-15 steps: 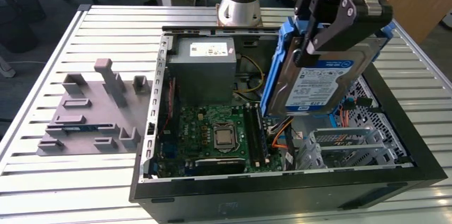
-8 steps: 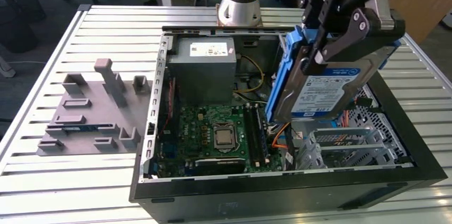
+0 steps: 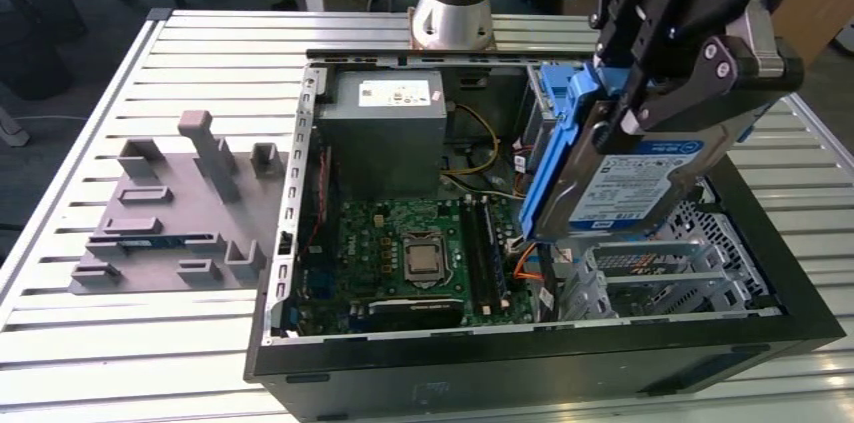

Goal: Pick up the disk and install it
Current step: 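Insert the disk into the insertion slot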

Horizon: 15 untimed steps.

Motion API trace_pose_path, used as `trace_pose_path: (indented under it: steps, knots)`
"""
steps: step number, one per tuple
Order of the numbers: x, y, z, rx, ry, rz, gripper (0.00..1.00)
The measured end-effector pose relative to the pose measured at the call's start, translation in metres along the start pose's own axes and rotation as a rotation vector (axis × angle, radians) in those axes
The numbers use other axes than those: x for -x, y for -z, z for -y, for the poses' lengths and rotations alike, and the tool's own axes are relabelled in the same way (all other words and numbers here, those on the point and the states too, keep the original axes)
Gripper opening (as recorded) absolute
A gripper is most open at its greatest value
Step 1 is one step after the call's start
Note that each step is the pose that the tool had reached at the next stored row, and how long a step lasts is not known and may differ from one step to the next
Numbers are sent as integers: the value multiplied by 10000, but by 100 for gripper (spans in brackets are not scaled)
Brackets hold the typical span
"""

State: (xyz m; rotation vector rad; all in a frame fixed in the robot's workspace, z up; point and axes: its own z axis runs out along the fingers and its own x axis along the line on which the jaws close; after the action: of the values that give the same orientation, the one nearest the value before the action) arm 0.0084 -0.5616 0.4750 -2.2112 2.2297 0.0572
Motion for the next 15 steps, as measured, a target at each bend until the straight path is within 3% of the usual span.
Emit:
trace_pose_path:
  steps: [10, 15]
  knots:
    - [-110, -27, 121, 11, 0, 7, 36]
    - [-122, -43, 203, 18, 0, 4, 36]
